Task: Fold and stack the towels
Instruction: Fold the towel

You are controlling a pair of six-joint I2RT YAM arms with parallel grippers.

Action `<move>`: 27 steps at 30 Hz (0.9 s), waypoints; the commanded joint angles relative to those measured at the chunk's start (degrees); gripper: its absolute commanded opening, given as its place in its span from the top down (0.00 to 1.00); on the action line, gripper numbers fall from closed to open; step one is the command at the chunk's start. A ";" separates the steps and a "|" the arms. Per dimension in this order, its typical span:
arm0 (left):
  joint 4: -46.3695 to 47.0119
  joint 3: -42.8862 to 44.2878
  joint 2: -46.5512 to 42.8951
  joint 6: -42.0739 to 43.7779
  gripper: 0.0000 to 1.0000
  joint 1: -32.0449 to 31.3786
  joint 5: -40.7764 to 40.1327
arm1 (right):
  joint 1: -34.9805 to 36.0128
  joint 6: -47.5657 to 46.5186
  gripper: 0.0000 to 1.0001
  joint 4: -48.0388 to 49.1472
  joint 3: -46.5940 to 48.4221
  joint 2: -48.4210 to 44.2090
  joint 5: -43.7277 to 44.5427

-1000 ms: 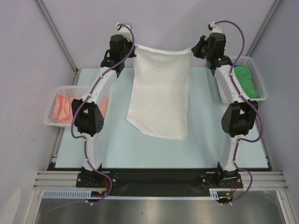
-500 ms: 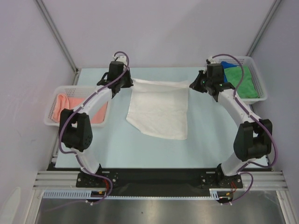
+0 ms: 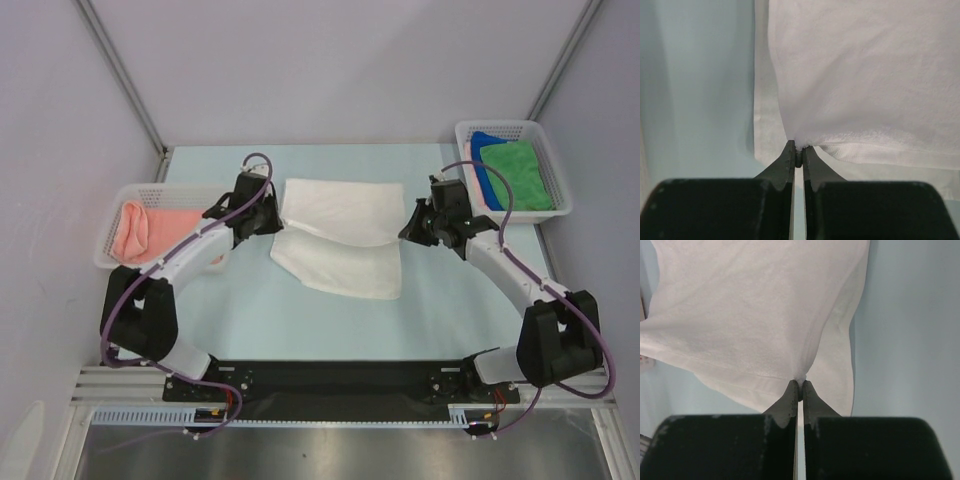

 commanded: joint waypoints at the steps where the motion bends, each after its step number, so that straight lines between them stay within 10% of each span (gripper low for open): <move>1: -0.25 -3.00 -6.67 -2.40 0.94 -0.59 -0.18 | 1.52 1.08 1.00 -0.65 -1.50 -4.86 1.00; 27: 2.21 -17.69 -14.77 -5.21 0.94 -0.68 1.84 | 8.30 6.62 1.00 -0.57 -15.04 -12.59 3.72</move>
